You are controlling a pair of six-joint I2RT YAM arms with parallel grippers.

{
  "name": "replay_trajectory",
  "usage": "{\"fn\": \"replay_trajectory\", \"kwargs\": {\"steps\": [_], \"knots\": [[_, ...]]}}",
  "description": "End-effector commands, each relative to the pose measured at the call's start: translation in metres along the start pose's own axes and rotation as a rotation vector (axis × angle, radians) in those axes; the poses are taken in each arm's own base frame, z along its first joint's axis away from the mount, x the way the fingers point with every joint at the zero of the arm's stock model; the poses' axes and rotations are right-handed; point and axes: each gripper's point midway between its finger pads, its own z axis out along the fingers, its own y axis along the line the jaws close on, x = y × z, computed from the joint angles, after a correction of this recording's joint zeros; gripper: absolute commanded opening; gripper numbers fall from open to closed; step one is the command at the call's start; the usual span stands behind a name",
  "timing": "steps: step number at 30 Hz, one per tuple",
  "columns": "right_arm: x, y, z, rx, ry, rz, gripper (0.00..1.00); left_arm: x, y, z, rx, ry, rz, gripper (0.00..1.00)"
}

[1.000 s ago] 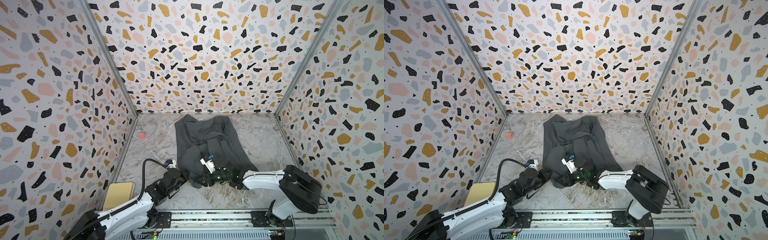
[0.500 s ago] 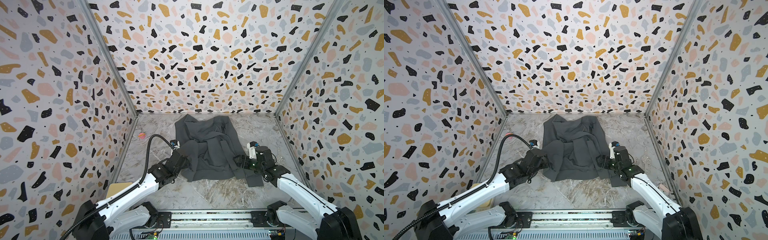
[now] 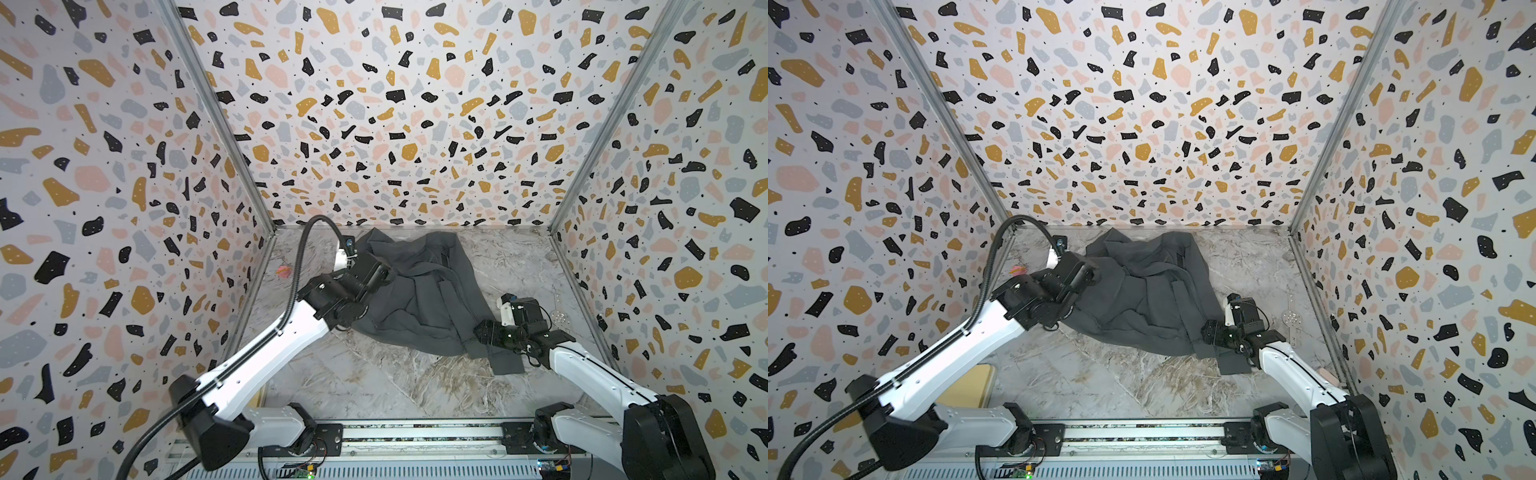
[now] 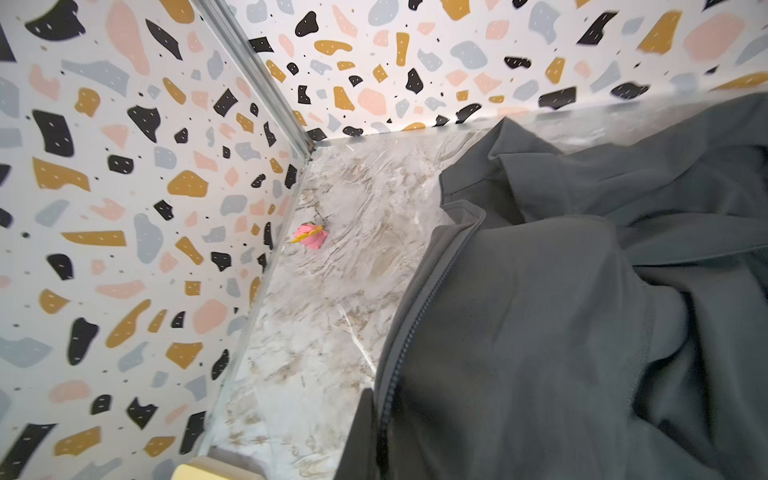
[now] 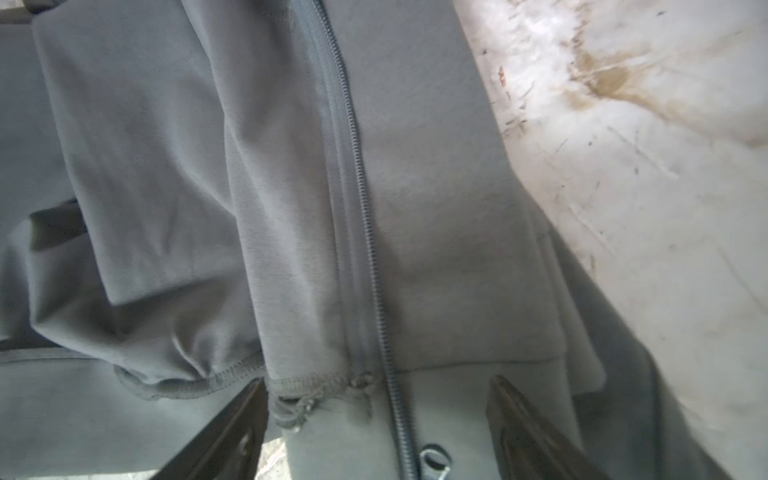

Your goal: Zip up the jacket

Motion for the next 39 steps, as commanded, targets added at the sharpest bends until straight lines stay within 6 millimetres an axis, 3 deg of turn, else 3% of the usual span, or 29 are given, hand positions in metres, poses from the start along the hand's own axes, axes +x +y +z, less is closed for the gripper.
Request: {"fn": "replay_trajectory", "kwargs": {"steps": [1, 5, 7, 8, 9, 11, 12, 14, 19, 23, 27, 33, 39], "knots": [[-0.007, 0.002, -0.008, 0.003, -0.027, -0.025, 0.84, 0.029, -0.036, 0.011, -0.010, 0.081, 0.225, 0.00], [-0.003, 0.004, -0.014, -0.019, -0.041, -0.016, 0.83, 0.078, -0.132, 0.009, 0.176, 0.159, 0.331, 0.00], [0.000, 0.007, -0.015, -0.040, -0.034, -0.013, 0.84, 0.097, -0.168, 0.001, 0.260, 0.185, 0.363, 0.01], [0.001, 0.008, -0.016, -0.046, -0.030, -0.013, 0.84, 0.104, -0.181, -0.003, 0.287, 0.190, 0.371, 0.25], [0.002, 0.009, -0.016, -0.053, -0.030, -0.014, 0.84, 0.108, -0.190, -0.006, 0.316, 0.194, 0.369, 0.41], [0.001, 0.011, -0.019, -0.059, -0.039, -0.014, 0.84, 0.112, -0.202, -0.013, 0.383, 0.200, 0.344, 0.68], [-0.001, 0.011, -0.020, -0.058, -0.051, -0.017, 0.84, 0.111, -0.202, -0.015, 0.403, 0.195, 0.322, 0.75], [-0.004, 0.013, -0.024, -0.066, -0.073, -0.023, 0.83, 0.105, -0.198, -0.021, 0.436, 0.168, 0.271, 0.83], [-0.005, 0.021, -0.019, -0.103, -0.047, -0.051, 0.81, 0.091, -0.179, -0.030, 0.509, 0.120, 0.140, 0.90], [-0.006, 0.034, -0.016, -0.155, -0.016, -0.081, 0.76, 0.081, -0.148, -0.030, 0.532, 0.081, -0.017, 0.91], [-0.014, 0.050, -0.021, -0.173, -0.028, -0.135, 0.73, 0.085, -0.112, -0.026, 0.567, 0.050, -0.230, 0.91], [-0.007, 0.113, -0.018, -0.212, 0.025, -0.341, 0.75, 0.118, -0.059, -0.010, 0.558, 0.023, -0.579, 0.86], [0.005, 0.190, -0.005, -0.093, 0.065, -0.571, 0.83, 0.126, 0.007, -0.009, 0.400, -0.078, -0.763, 0.88]]}}
